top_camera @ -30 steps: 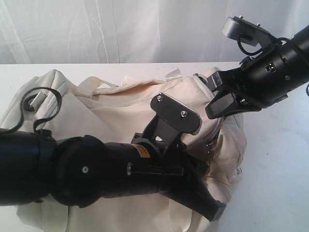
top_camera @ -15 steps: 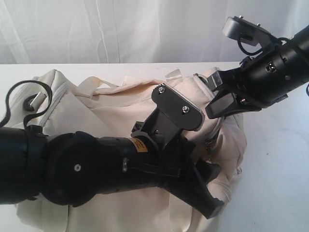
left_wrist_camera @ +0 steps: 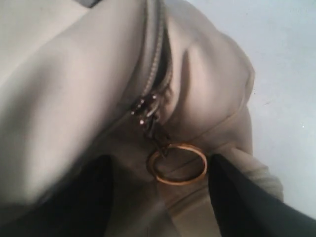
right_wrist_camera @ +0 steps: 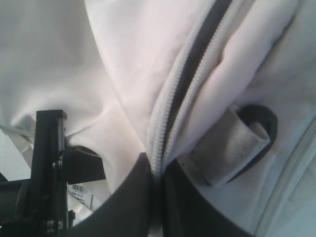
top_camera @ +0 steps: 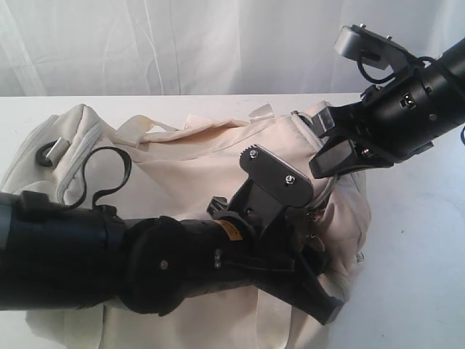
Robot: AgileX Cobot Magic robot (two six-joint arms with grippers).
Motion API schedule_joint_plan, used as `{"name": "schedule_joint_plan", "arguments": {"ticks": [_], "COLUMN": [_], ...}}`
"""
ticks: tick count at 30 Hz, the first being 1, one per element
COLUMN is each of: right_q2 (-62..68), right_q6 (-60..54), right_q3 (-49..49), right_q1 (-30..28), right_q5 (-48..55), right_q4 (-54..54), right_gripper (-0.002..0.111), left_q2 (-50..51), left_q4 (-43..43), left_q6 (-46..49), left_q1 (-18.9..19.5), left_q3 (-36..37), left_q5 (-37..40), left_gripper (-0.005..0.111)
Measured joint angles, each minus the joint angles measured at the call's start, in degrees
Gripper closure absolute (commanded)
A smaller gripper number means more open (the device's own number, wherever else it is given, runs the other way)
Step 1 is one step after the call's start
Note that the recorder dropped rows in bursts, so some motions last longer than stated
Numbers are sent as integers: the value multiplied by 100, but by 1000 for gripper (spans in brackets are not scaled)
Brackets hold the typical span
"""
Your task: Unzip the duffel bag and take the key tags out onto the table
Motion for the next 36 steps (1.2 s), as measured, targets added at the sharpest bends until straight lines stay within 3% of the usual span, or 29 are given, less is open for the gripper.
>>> {"name": "schedule_joint_plan", "arguments": {"ticks": [8,10,15,16,22,27,31,36], "right_q2": [0,0,0,0,0,0,0,0], "right_q6": [0,0,0,0,-50,-50,-50,-50], "right_q3": [0,0,0,0,0,0,0,0], "right_q1": [0,0,0,0,0,0,0,0], "right_q5": [0,0,0,0,10,21,32,90], "right_q4": [-11,-11,-11,-11,-11,-11,-11,-11], "right_gripper": [108,108,108,108,108,108,108,108], "left_q2": [119,119,119,119,-144,-582,-774,-808], "left_q4": [0,0,0,0,0,0,0,0], "left_q6": [0,0,0,0,42,458,548,591], "left_q1": [0,0,0,0,0,67,218,681], "left_q3": [-217,-227,-251,-251,-251,-251,-251,-273], "left_q5": [33,33,81,81,315,1062,1657,2741], "left_gripper": [49,59,103,107,107,107,107,107]}}
